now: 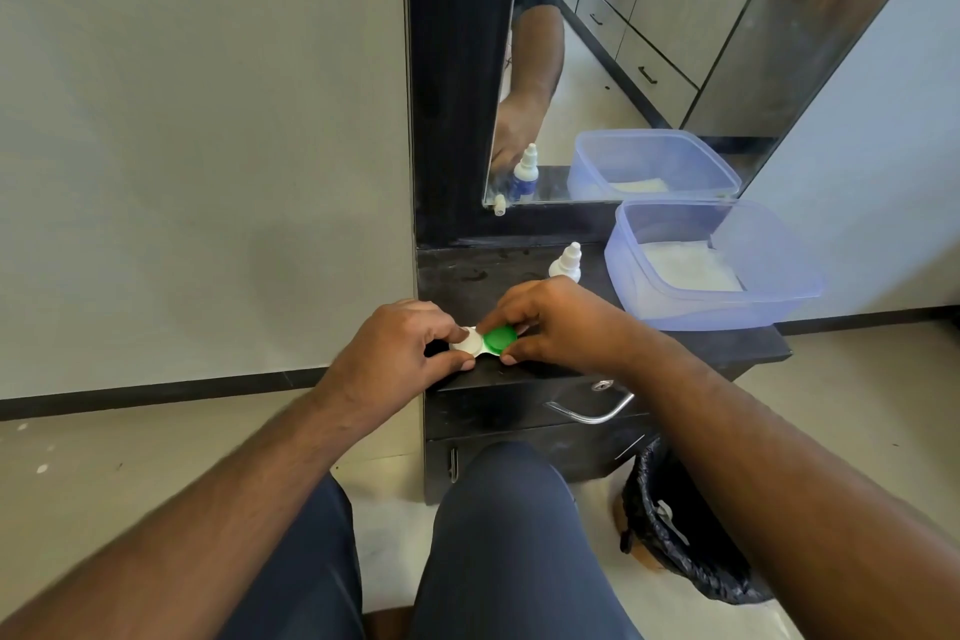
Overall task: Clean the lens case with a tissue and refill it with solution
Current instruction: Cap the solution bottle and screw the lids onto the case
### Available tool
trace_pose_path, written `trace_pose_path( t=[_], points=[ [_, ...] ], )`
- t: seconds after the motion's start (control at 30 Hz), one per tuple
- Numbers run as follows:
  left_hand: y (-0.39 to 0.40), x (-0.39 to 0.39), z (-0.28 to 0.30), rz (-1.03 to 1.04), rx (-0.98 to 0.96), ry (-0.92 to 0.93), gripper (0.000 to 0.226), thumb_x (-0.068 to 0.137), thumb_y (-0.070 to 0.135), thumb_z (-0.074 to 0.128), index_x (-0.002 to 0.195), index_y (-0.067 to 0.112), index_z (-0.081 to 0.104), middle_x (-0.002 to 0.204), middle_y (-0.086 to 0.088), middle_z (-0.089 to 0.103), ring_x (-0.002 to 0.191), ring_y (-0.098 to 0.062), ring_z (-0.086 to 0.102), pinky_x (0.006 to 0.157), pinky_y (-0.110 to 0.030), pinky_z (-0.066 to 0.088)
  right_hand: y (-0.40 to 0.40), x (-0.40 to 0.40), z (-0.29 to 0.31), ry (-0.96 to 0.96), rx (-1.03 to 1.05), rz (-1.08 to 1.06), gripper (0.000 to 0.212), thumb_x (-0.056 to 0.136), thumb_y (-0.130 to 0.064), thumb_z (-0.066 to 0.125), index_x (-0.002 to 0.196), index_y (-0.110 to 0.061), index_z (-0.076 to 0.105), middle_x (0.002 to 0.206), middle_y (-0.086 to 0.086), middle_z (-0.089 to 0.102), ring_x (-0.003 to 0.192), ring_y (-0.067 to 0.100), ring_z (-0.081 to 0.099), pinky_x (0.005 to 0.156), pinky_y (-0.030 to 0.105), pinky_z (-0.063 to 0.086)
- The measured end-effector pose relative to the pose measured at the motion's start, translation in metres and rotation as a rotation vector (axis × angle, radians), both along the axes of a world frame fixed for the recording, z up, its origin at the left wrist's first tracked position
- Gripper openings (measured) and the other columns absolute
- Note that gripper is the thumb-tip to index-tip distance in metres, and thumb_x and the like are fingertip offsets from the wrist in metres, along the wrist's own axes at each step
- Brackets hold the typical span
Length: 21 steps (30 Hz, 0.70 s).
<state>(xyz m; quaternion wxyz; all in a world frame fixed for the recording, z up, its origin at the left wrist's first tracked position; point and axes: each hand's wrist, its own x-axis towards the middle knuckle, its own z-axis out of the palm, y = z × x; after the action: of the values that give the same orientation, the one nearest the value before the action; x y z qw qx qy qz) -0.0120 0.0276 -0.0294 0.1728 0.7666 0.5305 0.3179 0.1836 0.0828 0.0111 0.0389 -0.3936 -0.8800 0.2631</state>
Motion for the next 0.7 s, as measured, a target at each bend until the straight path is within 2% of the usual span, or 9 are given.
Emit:
trace_pose_path(
  t=[0.13,0.23,0.37,0.43,0.5,0.6,0.7],
  points=[
    [0.001,-0.001,0.001,-0.011,-0.009,-0.006,0.025,0.073,0.022,0.081,0.094,0.010,0.076,0.088,-0.005,0.073,0.081,-0.018,0.063,0.081,-0.047,0.053,0.003,0.000,0.002,-0.031,-0.006,0.017,0.038,0.081,-0.014,0.072,0.118,-0.018,0.065,0.117,-0.001,0.064,0.100,0.011,0.060,0.092,0.021,0.049],
    [-0.001,0.000,0.001,0.003,-0.011,-0.011,0.025,0.072,0.021,0.081,0.094,0.009,0.076,0.089,-0.008,0.073,0.085,-0.021,0.064,0.081,-0.047,0.053,0.003,-0.002,-0.002,-0.041,0.025,-0.020,0.040,0.079,-0.023,0.075,0.118,-0.017,0.065,0.109,-0.001,0.062,0.088,0.009,0.056,0.079,0.015,0.046],
    [0.000,0.000,0.000,-0.004,0.005,-0.004,0.024,0.071,0.020,0.082,0.091,0.009,0.076,0.085,-0.007,0.073,0.080,-0.021,0.064,0.076,-0.049,0.054,0.001,-0.007,-0.007,-0.132,0.128,-0.045,0.044,0.076,-0.042,0.074,0.107,-0.011,0.066,0.101,0.004,0.062,0.083,0.014,0.053,0.071,0.022,0.044],
    [0.001,0.000,0.000,-0.011,0.008,-0.001,0.023,0.071,0.020,0.082,0.090,0.008,0.076,0.083,-0.007,0.072,0.077,-0.020,0.063,0.071,-0.047,0.053,-0.001,-0.005,-0.005,-0.129,0.150,-0.038,0.047,0.074,-0.046,0.075,0.104,-0.010,0.066,0.096,0.004,0.060,0.081,0.016,0.055,0.070,0.027,0.047],
    [0.001,-0.001,0.000,-0.018,0.021,0.005,0.023,0.071,0.020,0.082,0.089,0.008,0.076,0.082,-0.007,0.072,0.077,-0.022,0.063,0.069,-0.047,0.053,-0.004,0.001,-0.002,-0.078,0.100,-0.011,0.051,0.074,-0.042,0.076,0.114,-0.013,0.064,0.095,-0.002,0.055,0.080,0.012,0.053,0.073,0.026,0.048],
    [0.001,-0.001,0.000,-0.019,0.018,0.011,0.025,0.071,0.021,0.082,0.091,0.008,0.076,0.084,-0.006,0.072,0.077,-0.021,0.062,0.068,-0.046,0.052,-0.005,0.008,0.001,-0.054,0.003,0.009,0.053,0.082,-0.025,0.072,0.132,-0.021,0.053,0.103,-0.010,0.049,0.080,0.000,0.050,0.082,0.017,0.042],
    [0.001,-0.002,-0.001,-0.016,0.013,0.004,0.026,0.071,0.020,0.082,0.093,0.009,0.076,0.085,-0.005,0.072,0.077,-0.019,0.062,0.068,-0.045,0.053,-0.005,0.005,-0.005,-0.066,0.037,-0.020,0.041,0.085,-0.023,0.069,0.124,-0.020,0.060,0.100,-0.009,0.049,0.076,-0.002,0.047,0.079,0.017,0.038]
  ],
)
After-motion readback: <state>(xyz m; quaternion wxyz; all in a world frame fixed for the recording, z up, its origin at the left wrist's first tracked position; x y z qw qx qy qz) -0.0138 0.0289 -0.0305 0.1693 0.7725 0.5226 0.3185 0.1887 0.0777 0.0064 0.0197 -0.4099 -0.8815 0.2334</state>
